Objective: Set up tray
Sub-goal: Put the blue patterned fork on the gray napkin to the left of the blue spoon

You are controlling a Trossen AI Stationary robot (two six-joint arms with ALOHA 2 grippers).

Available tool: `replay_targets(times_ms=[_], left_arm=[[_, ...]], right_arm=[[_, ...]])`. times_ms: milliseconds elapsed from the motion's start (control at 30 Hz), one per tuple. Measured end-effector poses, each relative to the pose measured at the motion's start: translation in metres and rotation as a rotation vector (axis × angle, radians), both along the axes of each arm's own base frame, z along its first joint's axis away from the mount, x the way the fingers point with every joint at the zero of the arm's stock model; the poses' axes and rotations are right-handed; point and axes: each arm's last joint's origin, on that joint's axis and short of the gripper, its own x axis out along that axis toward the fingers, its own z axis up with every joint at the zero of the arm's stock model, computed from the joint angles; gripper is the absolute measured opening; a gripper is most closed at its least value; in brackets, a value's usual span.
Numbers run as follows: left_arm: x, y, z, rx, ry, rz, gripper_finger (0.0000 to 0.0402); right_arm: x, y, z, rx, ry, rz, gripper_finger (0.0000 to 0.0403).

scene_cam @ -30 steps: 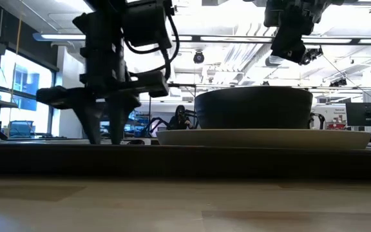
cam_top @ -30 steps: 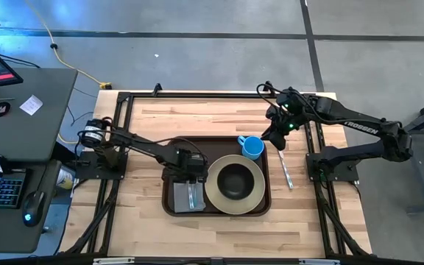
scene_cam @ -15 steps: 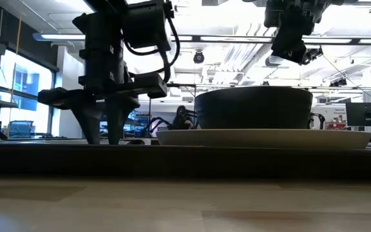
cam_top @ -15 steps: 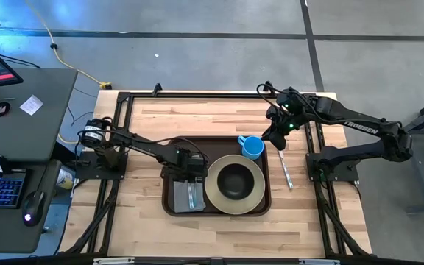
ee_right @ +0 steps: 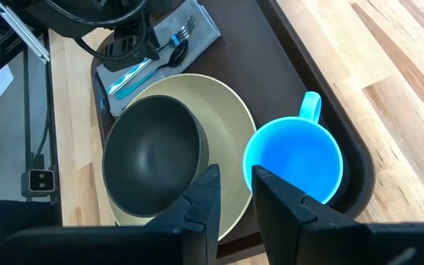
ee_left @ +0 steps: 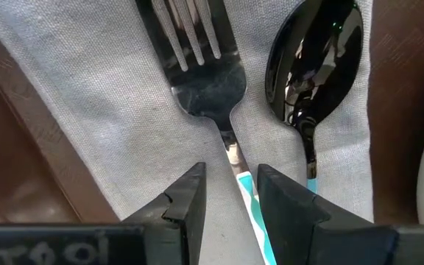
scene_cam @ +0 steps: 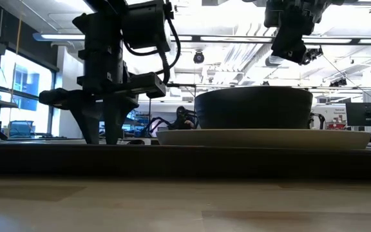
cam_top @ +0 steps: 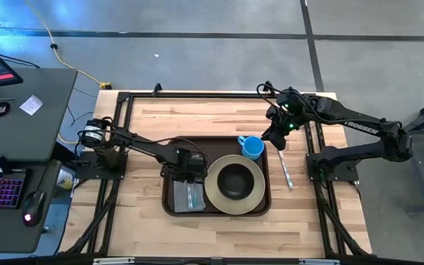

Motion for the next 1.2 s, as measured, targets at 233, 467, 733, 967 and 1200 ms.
replay_targets(times_ms=[233, 467, 733, 967, 1200], left_arm=[[0.002, -0.001, 0.002, -0.036, -0.028, -0.006, 0.0156], [0.013, -0.002, 0.020, -0.015, -0.080, -0.030, 0.0156], [0.005, -0.008, 0.020, 0.021, 0.010, -0.081, 0.0156], [0.007, -0.020, 0.013, 0.025, 0.014, -0.091, 0.0156], [0.011, -0.021, 0.009, 0.016, 0.000, -0.067, 0.0156]], right_arm=[[0.000, 0.000, 0.000, 0.000, 0.000, 0.000, 0.0071], [0.000, 0.000, 0.000, 0.000, 0.000, 0.000, 0.0071], [0.000, 0.000, 0.000, 0.000, 0.000, 0.000, 0.0071], [0.000, 0.000, 0.000, -0.003, -0.002, 0.002, 0.0071], [0.000, 0.000, 0.000, -0.007, -0.002, 0.000, 0.0071]])
